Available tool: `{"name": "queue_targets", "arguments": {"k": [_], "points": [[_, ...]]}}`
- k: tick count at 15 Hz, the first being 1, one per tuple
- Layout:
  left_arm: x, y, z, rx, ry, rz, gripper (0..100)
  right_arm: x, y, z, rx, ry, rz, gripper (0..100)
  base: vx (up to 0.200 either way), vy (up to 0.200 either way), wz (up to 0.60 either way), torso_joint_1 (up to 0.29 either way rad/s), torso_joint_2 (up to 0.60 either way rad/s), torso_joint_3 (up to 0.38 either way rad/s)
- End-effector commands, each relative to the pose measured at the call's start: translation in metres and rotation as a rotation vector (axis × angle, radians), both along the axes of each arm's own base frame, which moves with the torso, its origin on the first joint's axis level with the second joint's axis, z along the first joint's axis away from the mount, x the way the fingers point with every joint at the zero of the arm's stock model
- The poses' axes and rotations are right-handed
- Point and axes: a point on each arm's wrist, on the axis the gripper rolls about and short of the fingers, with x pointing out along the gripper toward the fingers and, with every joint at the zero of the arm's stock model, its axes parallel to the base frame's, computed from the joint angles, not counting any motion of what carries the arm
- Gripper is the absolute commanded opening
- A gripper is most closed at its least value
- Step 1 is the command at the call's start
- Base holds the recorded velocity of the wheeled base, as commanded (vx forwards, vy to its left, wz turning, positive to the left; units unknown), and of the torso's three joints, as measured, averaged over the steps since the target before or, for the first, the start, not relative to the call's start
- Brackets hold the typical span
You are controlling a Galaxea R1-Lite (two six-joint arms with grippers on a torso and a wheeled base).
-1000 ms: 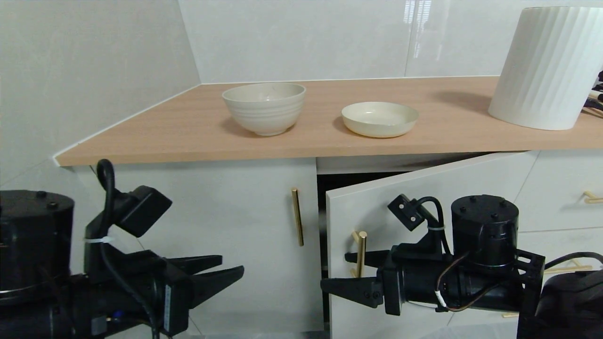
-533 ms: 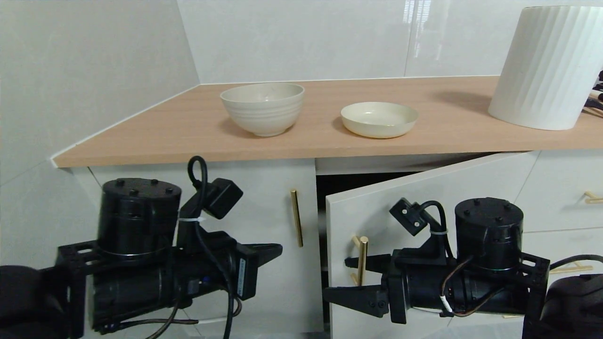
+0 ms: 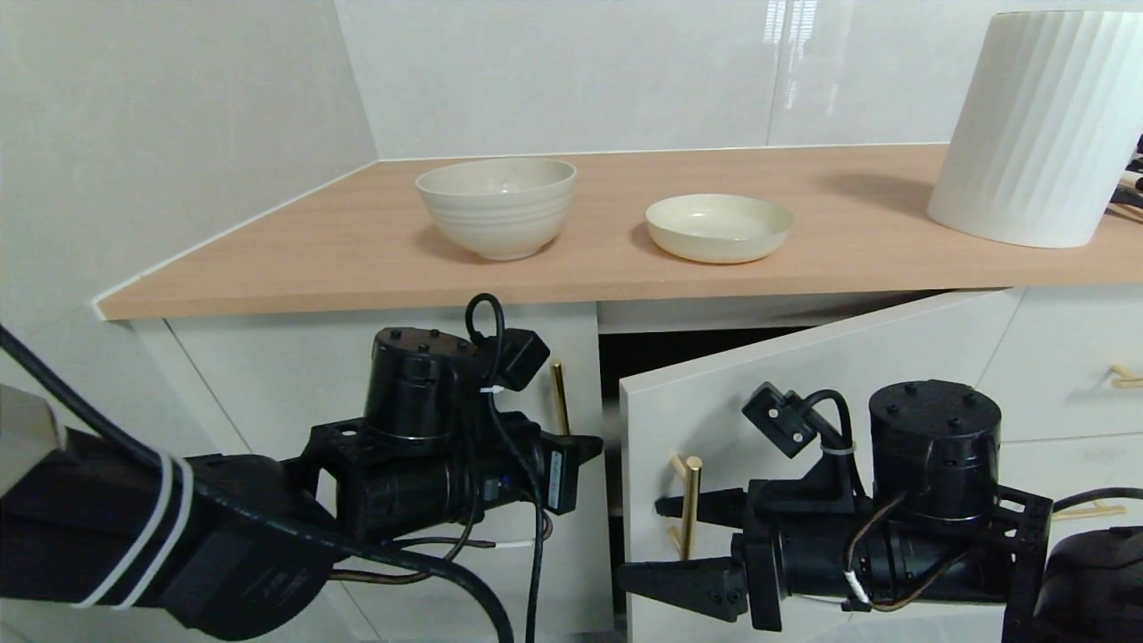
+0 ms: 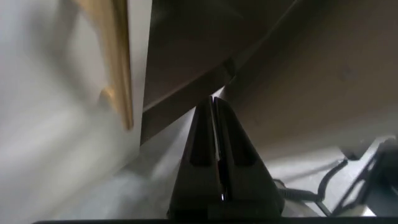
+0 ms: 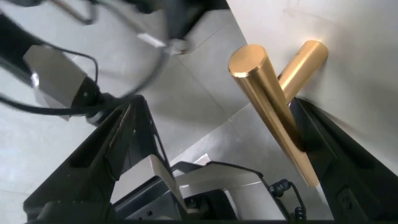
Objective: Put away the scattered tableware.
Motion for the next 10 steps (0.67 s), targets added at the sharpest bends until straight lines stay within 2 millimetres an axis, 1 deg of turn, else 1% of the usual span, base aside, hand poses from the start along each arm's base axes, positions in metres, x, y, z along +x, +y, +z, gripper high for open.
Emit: {"name": "queue_targets", "arguments": {"k": [1, 6, 10], "points": [[0.012, -0.009, -0.013, 0.014, 0.021, 0.001, 0, -0.001, -0.001, -0.001, -0.002, 0.004, 0.003, 100, 0.0, 0.0, 0.0, 0.0, 0.0, 0.0], [0.02, -0.021, -0.016, 0.009, 0.016, -0.018, 0, 0.0, -0.002, 0.0, -0.001, 0.004, -0.004, 100, 0.0, 0.0, 0.0, 0.0, 0.0, 0.0], [0.013, -0.033, -0.014, 0.004, 0.008, -0.053, 0, 0.001, -0.002, 0.001, 0.003, 0.0, -0.007, 100, 0.0, 0.0, 0.0, 0.0, 0.0, 0.0]]}}
